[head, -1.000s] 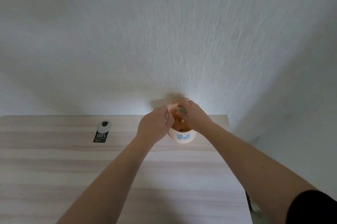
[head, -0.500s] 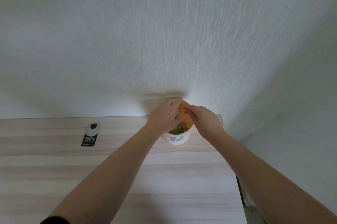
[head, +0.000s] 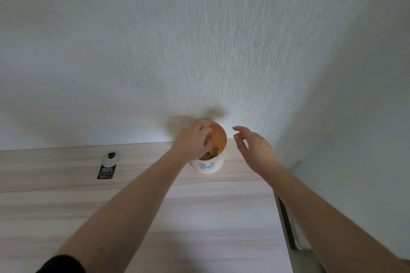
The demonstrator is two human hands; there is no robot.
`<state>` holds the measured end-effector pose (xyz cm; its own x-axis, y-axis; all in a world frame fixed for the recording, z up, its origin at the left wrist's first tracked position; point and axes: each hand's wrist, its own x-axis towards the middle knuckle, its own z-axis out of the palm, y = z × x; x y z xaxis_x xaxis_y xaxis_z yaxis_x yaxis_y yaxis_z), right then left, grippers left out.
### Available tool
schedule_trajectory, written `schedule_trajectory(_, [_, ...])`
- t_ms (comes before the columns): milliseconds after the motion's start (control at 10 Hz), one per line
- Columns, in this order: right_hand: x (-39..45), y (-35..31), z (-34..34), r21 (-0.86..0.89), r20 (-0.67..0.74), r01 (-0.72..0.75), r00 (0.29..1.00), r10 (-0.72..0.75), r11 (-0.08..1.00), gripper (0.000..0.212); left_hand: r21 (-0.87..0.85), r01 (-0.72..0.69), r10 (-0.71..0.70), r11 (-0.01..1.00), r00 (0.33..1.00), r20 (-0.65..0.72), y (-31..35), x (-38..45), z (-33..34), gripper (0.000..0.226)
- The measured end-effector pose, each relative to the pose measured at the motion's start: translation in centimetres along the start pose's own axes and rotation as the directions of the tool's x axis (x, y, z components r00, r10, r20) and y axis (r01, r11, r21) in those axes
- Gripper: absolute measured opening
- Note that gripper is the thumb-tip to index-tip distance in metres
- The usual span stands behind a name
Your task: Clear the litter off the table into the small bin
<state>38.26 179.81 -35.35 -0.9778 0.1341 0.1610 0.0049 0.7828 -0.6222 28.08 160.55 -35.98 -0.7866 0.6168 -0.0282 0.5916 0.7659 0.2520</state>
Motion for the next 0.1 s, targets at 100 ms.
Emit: schedule_trajectory(100, [-0.83, -0.23, -0.93, 0.035, 0.013, -0.032, 0.999, 0.031, 0.999, 0.031, -0.016, 0.011, -0.012, 1.000, 1.000, -0.029, 0.05, -1.57, -0.77, 0.024])
